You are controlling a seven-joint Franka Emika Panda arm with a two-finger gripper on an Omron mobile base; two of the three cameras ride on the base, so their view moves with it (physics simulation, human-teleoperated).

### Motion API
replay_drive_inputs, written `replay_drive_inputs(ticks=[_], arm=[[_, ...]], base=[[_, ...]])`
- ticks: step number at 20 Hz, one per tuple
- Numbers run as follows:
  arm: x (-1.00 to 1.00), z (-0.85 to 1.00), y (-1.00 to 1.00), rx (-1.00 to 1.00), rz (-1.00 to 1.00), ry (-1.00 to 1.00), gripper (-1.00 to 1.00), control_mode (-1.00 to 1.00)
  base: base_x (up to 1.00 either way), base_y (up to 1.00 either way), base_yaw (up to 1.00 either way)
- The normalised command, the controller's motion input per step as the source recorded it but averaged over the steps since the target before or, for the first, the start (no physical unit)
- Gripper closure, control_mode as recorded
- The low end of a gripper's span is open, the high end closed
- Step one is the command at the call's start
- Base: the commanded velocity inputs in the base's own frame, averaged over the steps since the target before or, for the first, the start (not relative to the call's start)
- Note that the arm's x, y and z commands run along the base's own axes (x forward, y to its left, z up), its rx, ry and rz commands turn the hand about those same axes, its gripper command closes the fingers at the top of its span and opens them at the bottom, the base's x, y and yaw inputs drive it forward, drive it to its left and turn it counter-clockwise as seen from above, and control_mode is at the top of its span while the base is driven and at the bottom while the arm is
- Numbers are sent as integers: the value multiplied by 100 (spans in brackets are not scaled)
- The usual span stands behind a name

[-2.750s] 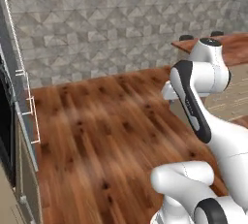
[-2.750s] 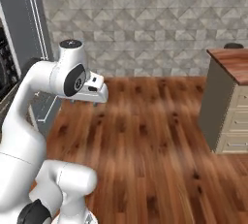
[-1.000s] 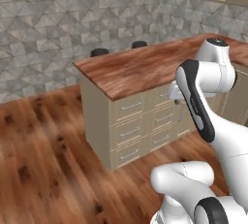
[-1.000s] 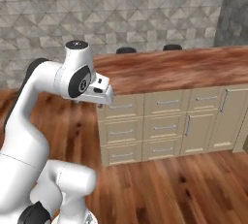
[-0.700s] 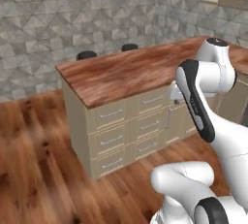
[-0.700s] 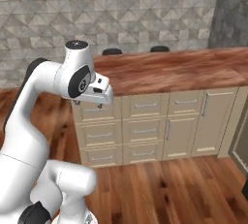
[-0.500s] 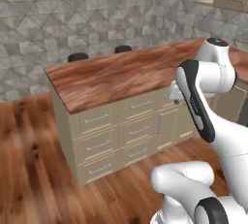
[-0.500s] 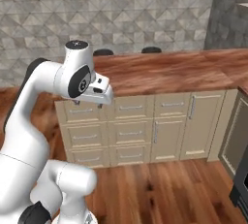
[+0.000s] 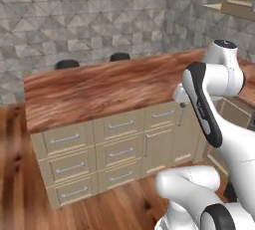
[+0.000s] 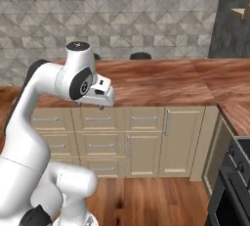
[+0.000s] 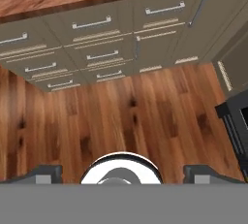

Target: Navigate to the stove.

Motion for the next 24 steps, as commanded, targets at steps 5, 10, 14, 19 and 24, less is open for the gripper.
replay_drive_inputs(ticks=[5,10,14,19,24], arm=[[0,0,0,0,0,0,-100,100],[0,0,0,0,0,0,-100,100],[0,0,0,0,0,0,-100,100],[0,0,0,0,0,0,-100,100],[0,0,0,0,0,0,-100,100]], base=[[73,-92,26],[87,-68,14],[81,-61,4],[71,-36,-27],[61,-34,-44]])
